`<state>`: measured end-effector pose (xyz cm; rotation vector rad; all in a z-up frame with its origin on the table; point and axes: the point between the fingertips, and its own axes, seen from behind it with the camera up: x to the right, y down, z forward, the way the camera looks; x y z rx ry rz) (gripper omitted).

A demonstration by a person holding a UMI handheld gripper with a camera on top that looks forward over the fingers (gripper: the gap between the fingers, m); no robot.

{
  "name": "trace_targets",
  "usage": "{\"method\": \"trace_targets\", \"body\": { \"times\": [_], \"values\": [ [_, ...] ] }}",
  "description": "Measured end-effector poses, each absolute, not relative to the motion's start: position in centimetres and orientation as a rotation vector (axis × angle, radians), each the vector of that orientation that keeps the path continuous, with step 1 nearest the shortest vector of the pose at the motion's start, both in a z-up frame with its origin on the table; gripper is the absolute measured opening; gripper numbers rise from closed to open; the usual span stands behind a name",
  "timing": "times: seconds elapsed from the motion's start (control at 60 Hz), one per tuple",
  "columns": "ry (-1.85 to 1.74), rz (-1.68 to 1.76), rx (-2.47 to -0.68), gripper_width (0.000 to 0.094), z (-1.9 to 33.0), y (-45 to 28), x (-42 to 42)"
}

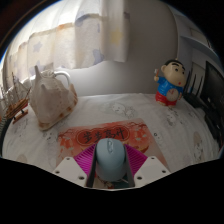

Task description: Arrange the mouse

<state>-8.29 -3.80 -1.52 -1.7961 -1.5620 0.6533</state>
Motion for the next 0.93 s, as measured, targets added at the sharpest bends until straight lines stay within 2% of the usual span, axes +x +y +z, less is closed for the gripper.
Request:
{"method": "trace_targets", "body": {
  "times": [0.05, 0.117, 0.15, 0.233, 0.4, 0.5, 0.7, 0.933],
  "values": [
    [-1.577, 0.666, -1.785, 0.0545, -1.5, -3.7, -8.1],
    [-1.587, 0.639, -1.789, 0.08, -0.8, -3.4, -7.7],
    [-1.591, 0.639, -1.793, 0.0871, 0.0, -3.4, -7.3],
    [-1.617, 0.655, -1.812, 0.0853, 3.3, -4.5, -5.2],
    [-1.676, 0.673, -1.799, 0.0848, 12.1, -7.3, 2.6],
    [-1.685, 0.658, -1.812, 0.0849, 15.6, -8.3, 7.6],
    [-1.658, 0.648, -1.827, 0.0848, 18.4, -9.2, 13.3],
    [-1.63, 0.632, -1.828, 0.0852, 18.9, -8.9, 14.2]
  ]
}}
